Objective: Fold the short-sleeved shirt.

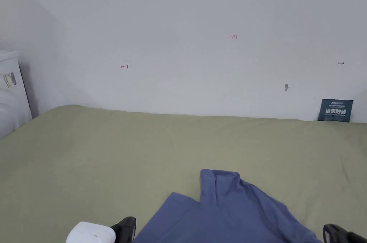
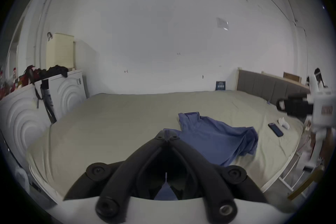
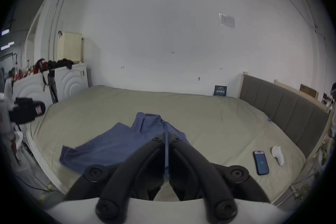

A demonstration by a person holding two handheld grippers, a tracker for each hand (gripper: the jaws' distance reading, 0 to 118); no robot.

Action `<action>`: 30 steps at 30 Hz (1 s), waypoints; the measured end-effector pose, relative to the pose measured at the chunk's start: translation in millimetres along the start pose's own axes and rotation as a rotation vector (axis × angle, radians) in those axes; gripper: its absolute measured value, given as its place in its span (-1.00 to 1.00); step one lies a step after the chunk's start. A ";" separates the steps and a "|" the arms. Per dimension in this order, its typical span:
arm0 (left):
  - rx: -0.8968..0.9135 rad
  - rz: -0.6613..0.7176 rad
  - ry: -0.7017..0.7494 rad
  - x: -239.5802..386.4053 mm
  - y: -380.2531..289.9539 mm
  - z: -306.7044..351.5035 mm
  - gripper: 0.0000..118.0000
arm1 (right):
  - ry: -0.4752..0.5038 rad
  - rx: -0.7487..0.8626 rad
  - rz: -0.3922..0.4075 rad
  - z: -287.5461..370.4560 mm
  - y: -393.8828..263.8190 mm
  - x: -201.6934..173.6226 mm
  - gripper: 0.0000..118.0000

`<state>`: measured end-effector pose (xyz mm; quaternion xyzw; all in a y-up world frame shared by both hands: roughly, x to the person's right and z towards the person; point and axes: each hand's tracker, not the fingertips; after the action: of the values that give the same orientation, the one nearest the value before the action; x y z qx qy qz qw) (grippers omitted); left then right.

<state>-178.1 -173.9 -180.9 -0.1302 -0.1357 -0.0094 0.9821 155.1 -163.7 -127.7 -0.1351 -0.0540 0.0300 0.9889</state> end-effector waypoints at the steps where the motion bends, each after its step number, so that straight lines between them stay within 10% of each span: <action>1: -0.012 0.019 0.005 -0.2 -5.0 7.9 -1.00 | 0.024 -0.013 0.005 7.4 -5.9 -1.9 -0.99; 10: -0.154 0.242 0.198 -55.6 -48.3 59.8 -0.97 | 0.083 -0.100 -0.059 38.3 -44.9 -8.8 -0.99; 14: -0.256 0.258 0.132 -82.1 -34.7 16.7 0.82 | 0.099 -0.087 -0.095 27.3 -34.8 -3.7 -0.99; 15: -0.309 0.184 0.149 -82.7 -29.7 3.8 0.93 | 0.106 -0.079 -0.101 24.0 -32.7 -2.8 -0.98; 30: -0.705 0.192 0.063 -98.3 -107.1 -136.0 0.77 | 0.226 -0.152 -0.131 -35.0 -27.3 -8.7 -0.98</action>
<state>-242.5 -314.1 -306.6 -0.4725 -0.0811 0.0325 0.8770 151.7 -199.8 -154.8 -0.2082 0.0470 -0.0544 0.9754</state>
